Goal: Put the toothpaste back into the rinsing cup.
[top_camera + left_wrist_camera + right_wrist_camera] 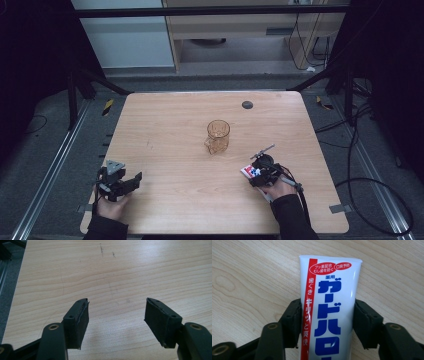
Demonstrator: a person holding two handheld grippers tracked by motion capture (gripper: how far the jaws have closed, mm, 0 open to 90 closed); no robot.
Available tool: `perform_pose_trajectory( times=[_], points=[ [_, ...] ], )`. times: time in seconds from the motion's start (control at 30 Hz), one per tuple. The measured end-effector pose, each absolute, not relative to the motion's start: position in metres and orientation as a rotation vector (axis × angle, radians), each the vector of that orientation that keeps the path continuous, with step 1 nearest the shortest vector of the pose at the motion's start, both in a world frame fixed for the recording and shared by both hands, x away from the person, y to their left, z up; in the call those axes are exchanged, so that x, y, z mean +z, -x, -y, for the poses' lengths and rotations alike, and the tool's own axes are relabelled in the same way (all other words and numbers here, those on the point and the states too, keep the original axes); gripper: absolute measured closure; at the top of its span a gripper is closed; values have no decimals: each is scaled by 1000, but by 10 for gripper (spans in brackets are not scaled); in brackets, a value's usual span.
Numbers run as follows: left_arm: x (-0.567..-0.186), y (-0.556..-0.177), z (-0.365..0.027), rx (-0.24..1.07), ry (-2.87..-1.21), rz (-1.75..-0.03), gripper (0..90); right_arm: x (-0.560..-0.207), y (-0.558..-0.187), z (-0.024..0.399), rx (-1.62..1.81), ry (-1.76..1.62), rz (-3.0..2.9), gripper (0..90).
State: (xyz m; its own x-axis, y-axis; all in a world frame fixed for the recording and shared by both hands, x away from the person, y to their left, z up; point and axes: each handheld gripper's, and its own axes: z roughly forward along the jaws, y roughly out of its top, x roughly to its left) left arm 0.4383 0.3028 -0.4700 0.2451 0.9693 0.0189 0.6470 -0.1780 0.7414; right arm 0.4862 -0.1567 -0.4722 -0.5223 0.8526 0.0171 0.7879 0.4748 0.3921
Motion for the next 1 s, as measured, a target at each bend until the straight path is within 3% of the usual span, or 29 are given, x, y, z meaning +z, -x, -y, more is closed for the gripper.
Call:
perform_pose_trajectory(
  times=[0.2, 0.33, 1.0],
  points=[
    [-470, -438, -303, 674, -1907, -1472, 348, -463, -484, 160, 564, -1434, -2547, 647],
    [-470, -438, -303, 675, -1907, -1472, 347, -459, -482, 160, 564, -1421, -2559, 697],
    [-469, -438, -302, 674, -1907, -1470, 347, -411, -467, 163, 1062, -1281, -2309, 735]
  ],
)
